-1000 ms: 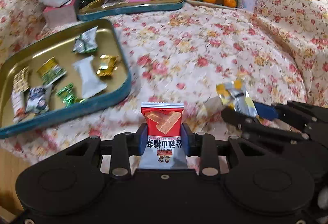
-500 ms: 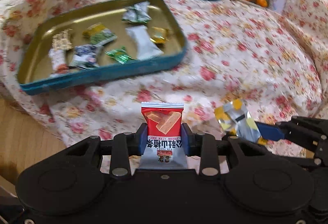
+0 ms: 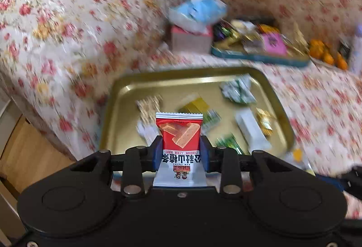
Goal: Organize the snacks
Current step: 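Carry both held packets over the teal-rimmed gold tray, then lower both packets into the tray and open both tools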
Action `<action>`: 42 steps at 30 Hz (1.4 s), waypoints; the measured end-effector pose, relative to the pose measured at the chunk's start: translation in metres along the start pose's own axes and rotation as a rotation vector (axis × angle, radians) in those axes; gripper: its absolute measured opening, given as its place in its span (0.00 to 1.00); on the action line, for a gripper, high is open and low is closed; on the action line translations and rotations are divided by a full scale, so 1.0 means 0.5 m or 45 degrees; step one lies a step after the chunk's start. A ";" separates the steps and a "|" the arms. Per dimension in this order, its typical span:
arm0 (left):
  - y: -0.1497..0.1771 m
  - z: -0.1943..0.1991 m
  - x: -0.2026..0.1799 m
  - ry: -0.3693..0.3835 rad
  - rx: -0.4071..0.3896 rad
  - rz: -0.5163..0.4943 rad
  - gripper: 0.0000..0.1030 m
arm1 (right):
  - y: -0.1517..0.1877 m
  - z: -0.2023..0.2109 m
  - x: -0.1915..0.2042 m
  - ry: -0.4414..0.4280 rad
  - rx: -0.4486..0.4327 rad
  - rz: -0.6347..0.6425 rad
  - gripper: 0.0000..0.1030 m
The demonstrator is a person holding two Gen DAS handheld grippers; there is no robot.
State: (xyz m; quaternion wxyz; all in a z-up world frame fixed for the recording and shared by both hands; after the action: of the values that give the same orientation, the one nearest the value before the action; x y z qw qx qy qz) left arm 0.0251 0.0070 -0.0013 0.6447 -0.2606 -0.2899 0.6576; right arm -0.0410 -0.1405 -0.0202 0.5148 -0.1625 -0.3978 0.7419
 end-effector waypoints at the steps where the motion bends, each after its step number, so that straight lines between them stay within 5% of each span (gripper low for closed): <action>1: -0.013 -0.012 0.008 -0.007 -0.009 0.009 0.41 | -0.011 -0.008 0.002 0.006 -0.007 0.005 0.35; 11: -0.092 -0.118 0.032 0.044 -0.018 0.124 0.41 | -0.072 -0.068 -0.007 0.097 -0.052 0.007 0.35; 19: -0.075 -0.141 0.012 0.041 0.001 0.027 0.42 | -0.087 -0.098 -0.030 0.160 -0.059 -0.034 0.35; 26: -0.056 -0.155 0.019 0.080 0.102 0.074 0.42 | -0.093 -0.122 -0.042 0.202 -0.057 -0.071 0.35; 42: -0.053 -0.167 0.048 0.080 0.144 0.150 0.46 | -0.123 -0.182 -0.041 0.261 -0.057 -0.024 0.35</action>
State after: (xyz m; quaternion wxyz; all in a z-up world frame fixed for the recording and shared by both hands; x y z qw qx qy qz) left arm 0.1023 0.0346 -0.0397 0.6273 -0.2608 -0.2160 0.7013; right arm 0.0660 -0.1109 -0.0343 0.5559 -0.2452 -0.3612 0.7074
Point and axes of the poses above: each gripper's, at about its wrist camera, not at the fingertips, and z roughly against the way its jaws point, x to its left, y to its underside, the point moved 2 cm from there along -z, roughly the way its jaws point, and after that the axes turned 6 degrees about -x, right-handed, at the moved point
